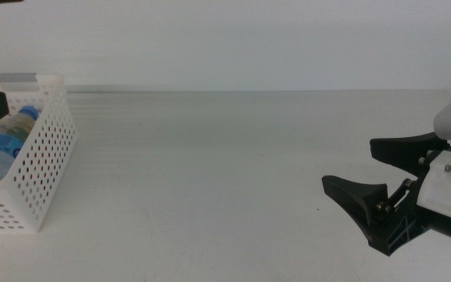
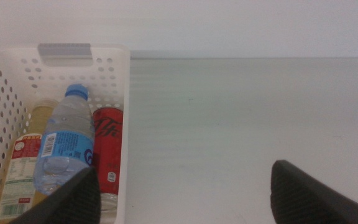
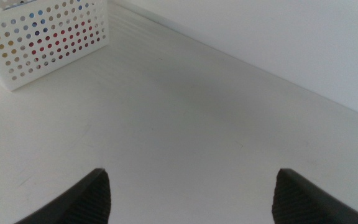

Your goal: Use arms to grab the bottles and put them into the dustbin to the left of the table.

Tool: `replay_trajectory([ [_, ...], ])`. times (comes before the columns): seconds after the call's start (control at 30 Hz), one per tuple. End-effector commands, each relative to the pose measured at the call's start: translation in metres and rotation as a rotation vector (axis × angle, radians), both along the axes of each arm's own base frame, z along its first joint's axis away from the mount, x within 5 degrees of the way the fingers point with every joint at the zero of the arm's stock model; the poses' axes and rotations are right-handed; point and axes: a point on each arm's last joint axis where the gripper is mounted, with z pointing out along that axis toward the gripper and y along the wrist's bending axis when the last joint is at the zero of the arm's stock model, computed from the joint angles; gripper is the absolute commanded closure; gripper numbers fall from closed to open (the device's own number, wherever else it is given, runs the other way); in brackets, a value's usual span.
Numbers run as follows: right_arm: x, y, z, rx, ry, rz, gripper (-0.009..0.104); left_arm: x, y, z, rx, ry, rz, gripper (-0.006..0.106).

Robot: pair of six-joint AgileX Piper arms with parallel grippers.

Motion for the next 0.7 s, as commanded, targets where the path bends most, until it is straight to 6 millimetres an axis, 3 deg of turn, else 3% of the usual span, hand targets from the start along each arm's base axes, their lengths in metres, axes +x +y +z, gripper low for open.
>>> replay_trajectory([
  [0.0, 0.001, 0.000, 0.015, 0.045, -0.096, -0.003, 0.027, 0.000, 0.000, 0.015, -0.033, -0.095, 0.017, 0.010],
  [0.4, -0.012, -0.013, 0.030, 0.001, -0.232, 0.009, 0.027, -0.003, -0.001, 0.017, -0.032, -0.106, 0.016, 0.010],
  [0.53, -0.011, -0.030, 0.027, -0.016, -0.249, -0.077, 0.027, -0.019, -0.001, 0.025, -0.023, -0.172, 0.019, 0.010],
  [0.67, -0.016, -0.057, 0.013, -0.034, -0.247, -0.215, 0.027, -0.036, 0.001, 0.020, -0.013, -0.295, 0.053, 0.010],
])
